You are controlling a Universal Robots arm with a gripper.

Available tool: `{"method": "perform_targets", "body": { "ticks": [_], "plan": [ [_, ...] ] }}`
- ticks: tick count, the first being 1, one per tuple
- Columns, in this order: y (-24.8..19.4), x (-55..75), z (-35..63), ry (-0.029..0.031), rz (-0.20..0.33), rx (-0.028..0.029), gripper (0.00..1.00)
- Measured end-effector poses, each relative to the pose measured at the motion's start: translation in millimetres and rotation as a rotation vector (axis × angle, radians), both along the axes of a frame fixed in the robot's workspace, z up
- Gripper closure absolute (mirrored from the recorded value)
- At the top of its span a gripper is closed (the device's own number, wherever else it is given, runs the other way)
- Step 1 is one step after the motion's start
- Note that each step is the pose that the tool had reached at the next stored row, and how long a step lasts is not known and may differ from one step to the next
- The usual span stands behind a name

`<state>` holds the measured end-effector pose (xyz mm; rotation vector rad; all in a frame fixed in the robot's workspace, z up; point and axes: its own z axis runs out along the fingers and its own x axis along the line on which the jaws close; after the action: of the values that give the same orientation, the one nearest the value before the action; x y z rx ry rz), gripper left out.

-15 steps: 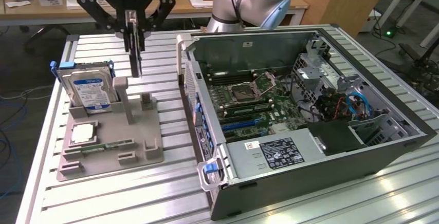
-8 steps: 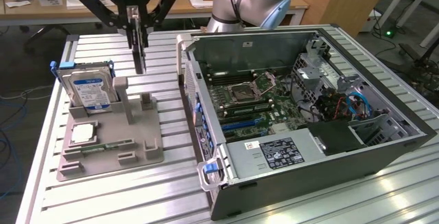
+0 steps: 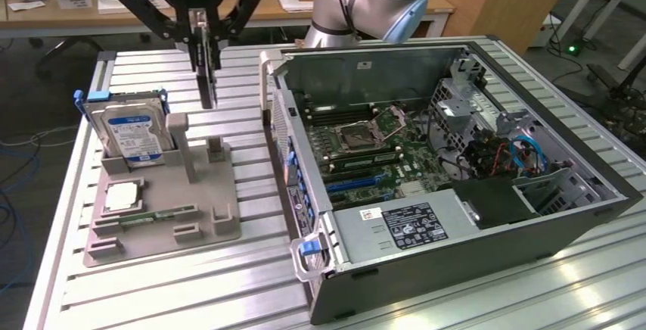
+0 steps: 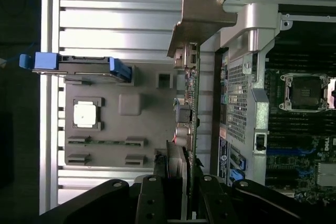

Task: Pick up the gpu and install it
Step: 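Pick up the gpu and move the gpu toward the slot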

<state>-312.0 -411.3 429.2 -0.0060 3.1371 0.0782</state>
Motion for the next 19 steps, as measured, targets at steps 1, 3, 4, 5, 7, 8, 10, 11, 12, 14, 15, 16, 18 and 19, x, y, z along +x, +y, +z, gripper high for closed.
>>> {"method": "perform_targets", "body": {
  "ticks": [1,3,4,5,7,8,10,11,12,14,15,16,18,19],
  "plan": [
    [0.0,0.6,0.0,0.0000,-0.005,-0.0001,0.72],
    [0.0,2.0,0.0,0.0001,-0.011,0.0000,0.72],
    [0.0,3.7,-0.1,0.0000,-0.011,0.0000,0.72],
    [0.0,6.1,-0.1,0.0000,-0.011,0.0000,0.72],
    [0.0,11.5,-0.2,0.0000,-0.011,0.0000,0.72],
    [0.0,14.9,-0.2,0.0000,-0.011,0.0000,0.72],
    [0.0,21.8,-0.3,0.0001,-0.011,-0.0001,0.72],
    [0.0,25.2,-0.4,0.0000,-0.011,0.0000,0.72],
    [0.0,28.3,-0.4,0.0000,-0.011,0.0000,0.72],
    [-0.1,33.1,-0.5,0.0000,-0.011,0.0000,0.72],
    [0.0,35.5,-0.5,0.0000,-0.011,0.0000,0.72],
    [0.0,38.4,-0.6,0.0001,-0.011,0.0000,0.72],
    [0.0,45.3,-0.7,0.0000,-0.011,-0.0001,0.72],
    [0.0,49.7,-0.7,-0.0001,-0.011,0.0000,0.72]
  ]
}}
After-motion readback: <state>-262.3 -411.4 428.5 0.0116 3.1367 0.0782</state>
